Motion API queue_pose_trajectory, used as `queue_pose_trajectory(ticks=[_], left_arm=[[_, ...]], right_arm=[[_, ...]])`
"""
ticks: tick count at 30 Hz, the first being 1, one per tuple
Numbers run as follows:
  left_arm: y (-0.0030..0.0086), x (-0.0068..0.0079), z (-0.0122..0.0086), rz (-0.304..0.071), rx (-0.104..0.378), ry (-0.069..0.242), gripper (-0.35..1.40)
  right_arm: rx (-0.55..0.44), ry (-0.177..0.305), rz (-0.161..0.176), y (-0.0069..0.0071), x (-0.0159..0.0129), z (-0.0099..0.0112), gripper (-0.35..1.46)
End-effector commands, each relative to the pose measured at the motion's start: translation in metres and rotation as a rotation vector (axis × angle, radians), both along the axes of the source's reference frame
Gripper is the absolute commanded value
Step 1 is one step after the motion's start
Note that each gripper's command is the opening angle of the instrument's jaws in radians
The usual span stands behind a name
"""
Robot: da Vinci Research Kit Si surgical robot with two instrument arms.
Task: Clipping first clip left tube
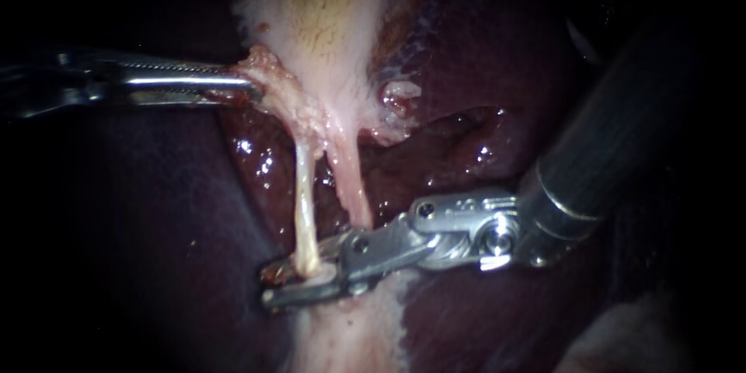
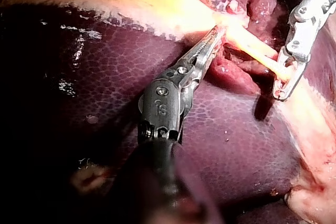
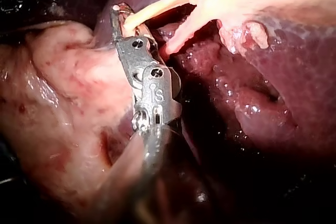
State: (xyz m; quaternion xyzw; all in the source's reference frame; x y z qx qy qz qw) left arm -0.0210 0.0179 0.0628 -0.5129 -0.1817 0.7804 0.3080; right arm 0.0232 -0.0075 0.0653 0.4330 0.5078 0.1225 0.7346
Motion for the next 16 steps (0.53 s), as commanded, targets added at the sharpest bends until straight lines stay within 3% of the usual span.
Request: queue_pose_trajectory(ticks=[1,16], left_arm=[[0.0,0.0,0.0,0.0,0.0,0.0,-0.35],[0.0,0.0001,0.0,0.0,0.0,0.0,-0.35]], right_arm=[[0.011,-0.003,-0.004,0.0,-0.0001,0.0,-0.35],[0.032,-0.027,-0.007,0.0,-0.0004,-0.0001,-0.35]])
